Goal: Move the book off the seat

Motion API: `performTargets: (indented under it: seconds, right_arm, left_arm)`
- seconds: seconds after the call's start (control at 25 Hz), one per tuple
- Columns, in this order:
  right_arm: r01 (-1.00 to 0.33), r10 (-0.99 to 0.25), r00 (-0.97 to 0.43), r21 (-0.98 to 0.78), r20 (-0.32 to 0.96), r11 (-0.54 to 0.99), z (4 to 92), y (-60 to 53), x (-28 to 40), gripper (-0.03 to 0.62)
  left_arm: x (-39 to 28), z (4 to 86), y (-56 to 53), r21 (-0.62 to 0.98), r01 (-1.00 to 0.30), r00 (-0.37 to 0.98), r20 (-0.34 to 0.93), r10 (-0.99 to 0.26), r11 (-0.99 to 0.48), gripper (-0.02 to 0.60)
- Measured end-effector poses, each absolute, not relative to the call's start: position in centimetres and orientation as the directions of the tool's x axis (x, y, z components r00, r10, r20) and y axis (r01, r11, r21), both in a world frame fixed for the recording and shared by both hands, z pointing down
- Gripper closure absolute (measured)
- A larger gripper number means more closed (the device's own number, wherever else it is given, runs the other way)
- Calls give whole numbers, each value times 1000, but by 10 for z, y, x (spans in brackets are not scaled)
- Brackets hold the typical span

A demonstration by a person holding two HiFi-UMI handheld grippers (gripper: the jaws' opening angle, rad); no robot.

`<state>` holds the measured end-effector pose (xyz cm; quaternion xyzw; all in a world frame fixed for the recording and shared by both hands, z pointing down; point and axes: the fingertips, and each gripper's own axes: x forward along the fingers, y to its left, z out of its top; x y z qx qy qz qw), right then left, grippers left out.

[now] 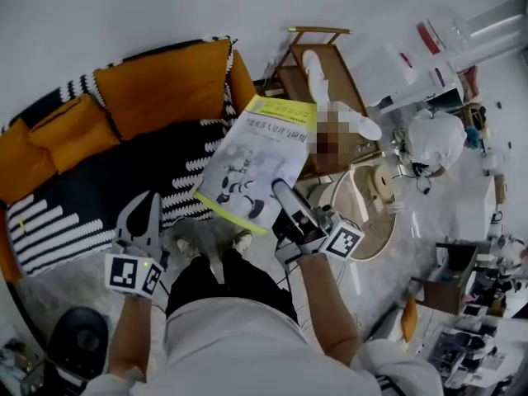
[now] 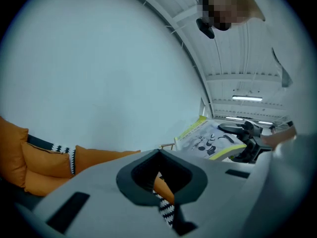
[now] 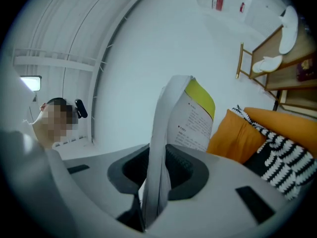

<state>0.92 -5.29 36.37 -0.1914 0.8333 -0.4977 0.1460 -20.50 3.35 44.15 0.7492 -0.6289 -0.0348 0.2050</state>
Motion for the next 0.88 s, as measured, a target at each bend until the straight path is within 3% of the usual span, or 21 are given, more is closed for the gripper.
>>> performTargets:
  seconds: [0.28, 0.56, 0.72, 0.8, 0.88]
  right_arm:
    - [-271, -591, -805, -851, -56, 450, 395, -51, 90, 499]
    - [-341, -702, -707, -827, -88, 447, 376, -47, 274, 499]
    - [-407, -780, -621, -816, -81, 410, 391, -41, 376, 499]
    - [-429, -803, -590, -810, -84, 400, 394, -33, 385, 499]
    - [-404, -764, -641, -813, -76, 419, 394, -31, 321, 499]
  left_arm:
    - [-141, 480, -2, 350, -894, 347, 146, -926, -280, 565]
    - [39, 466, -31, 457, -800, 485, 112, -868, -388, 565]
    - [141, 472, -48, 425, -751, 595, 102, -797, -506, 565]
    - [146, 472, -52, 419, -731, 627, 99, -773, -539, 565]
    - [81, 464, -37, 410, -769, 579, 122, -806, -490, 565]
